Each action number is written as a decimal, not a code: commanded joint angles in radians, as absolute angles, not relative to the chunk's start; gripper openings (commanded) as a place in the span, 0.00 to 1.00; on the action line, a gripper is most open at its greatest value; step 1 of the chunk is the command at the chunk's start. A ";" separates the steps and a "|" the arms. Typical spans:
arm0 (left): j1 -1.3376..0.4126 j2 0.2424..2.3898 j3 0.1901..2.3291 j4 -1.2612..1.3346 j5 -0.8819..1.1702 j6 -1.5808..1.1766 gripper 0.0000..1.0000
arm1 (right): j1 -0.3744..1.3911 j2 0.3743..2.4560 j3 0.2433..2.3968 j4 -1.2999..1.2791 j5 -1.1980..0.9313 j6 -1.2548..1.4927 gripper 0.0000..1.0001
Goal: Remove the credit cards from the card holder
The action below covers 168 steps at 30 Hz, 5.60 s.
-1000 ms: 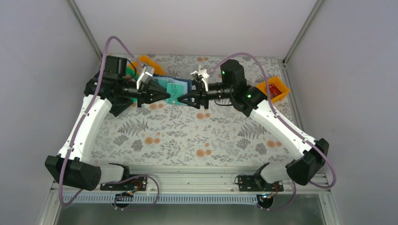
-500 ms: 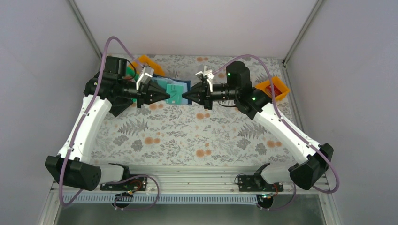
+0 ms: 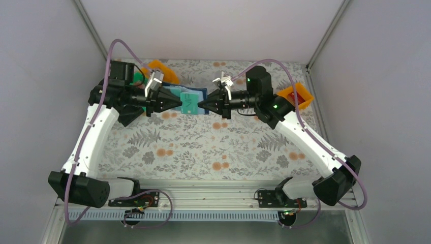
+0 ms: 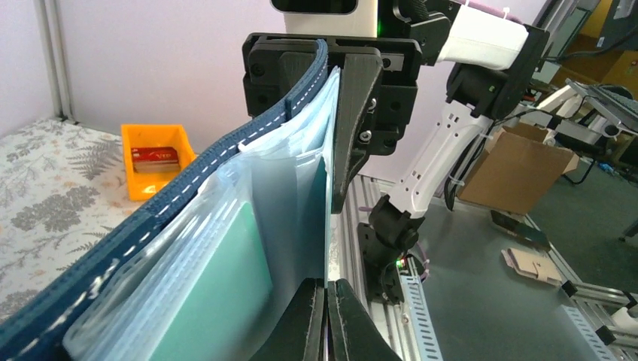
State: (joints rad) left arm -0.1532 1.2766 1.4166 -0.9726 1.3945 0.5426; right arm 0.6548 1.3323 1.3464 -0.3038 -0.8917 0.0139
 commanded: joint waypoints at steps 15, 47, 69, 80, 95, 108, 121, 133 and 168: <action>-0.134 1.277 1.389 -0.902 1.455 0.512 0.02 | 0.622 1.327 1.360 -0.314 -1.005 -0.005 0.04; -0.114 1.306 1.401 -0.988 1.387 0.604 0.02 | 0.609 1.320 1.351 -0.329 -0.957 0.006 0.04; 0.238 1.376 1.476 -1.105 0.906 0.675 0.02 | 0.583 1.730 0.979 -0.013 -1.047 0.478 0.04; 0.064 1.361 1.519 -1.173 0.932 0.760 0.02 | 0.484 1.540 1.109 -0.528 -0.190 0.293 0.99; -0.184 1.305 1.503 -1.257 0.989 0.907 0.02 | 0.752 1.546 1.616 -0.571 -0.658 -0.247 0.87; -0.193 1.309 1.499 -1.259 0.991 0.904 0.02 | 0.777 1.518 1.565 -0.533 -0.674 -0.165 0.04; -0.366 1.446 1.899 -1.148 0.261 0.709 0.58 | 0.599 1.603 1.445 -0.018 -0.633 1.043 0.04; -0.735 1.436 1.780 -0.969 -0.277 0.900 0.75 | 0.680 1.540 1.342 0.118 -0.485 1.402 0.04; -0.729 1.349 1.524 -0.704 -0.453 1.071 0.27 | 0.701 1.490 1.335 0.184 -0.523 1.446 0.04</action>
State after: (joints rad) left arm -0.7433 1.3487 1.5341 -0.7181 -0.3737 1.0542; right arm 0.6819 1.5517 1.3334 0.1238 -0.4744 1.4498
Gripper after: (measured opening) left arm 0.272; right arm 0.039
